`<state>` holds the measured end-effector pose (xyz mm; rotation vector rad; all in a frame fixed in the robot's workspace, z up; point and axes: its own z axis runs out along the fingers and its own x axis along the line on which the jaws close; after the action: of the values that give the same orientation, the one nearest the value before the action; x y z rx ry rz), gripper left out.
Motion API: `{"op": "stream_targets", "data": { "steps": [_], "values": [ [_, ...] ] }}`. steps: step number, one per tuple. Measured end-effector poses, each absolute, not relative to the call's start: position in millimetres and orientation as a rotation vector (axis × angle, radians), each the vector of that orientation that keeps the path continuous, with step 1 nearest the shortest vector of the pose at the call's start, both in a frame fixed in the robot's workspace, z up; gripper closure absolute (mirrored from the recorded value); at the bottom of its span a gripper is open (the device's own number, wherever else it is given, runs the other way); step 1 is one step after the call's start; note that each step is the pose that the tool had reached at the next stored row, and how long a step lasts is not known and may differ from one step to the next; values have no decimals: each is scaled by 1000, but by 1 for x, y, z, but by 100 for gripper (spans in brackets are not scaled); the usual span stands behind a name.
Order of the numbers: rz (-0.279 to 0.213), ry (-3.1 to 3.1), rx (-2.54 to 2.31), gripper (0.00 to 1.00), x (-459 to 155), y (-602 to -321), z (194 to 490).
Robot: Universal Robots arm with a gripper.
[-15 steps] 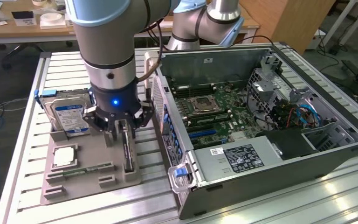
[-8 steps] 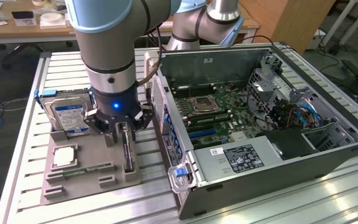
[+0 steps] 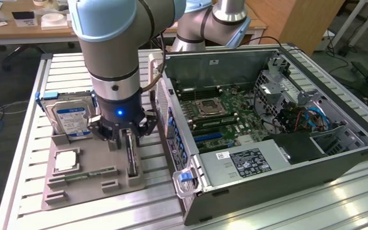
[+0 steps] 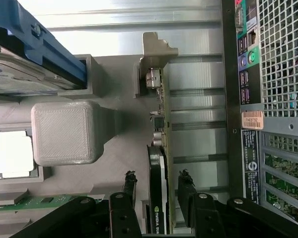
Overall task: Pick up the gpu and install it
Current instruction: 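Pick up the gpu and move the gpu toward the slot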
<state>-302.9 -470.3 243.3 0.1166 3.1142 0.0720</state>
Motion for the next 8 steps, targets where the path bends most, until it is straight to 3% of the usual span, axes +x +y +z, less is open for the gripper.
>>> {"op": "stream_targets", "data": {
  "steps": [8],
  "values": [
    [72,3114,117,53,-303,-470,239]
  ]
}}
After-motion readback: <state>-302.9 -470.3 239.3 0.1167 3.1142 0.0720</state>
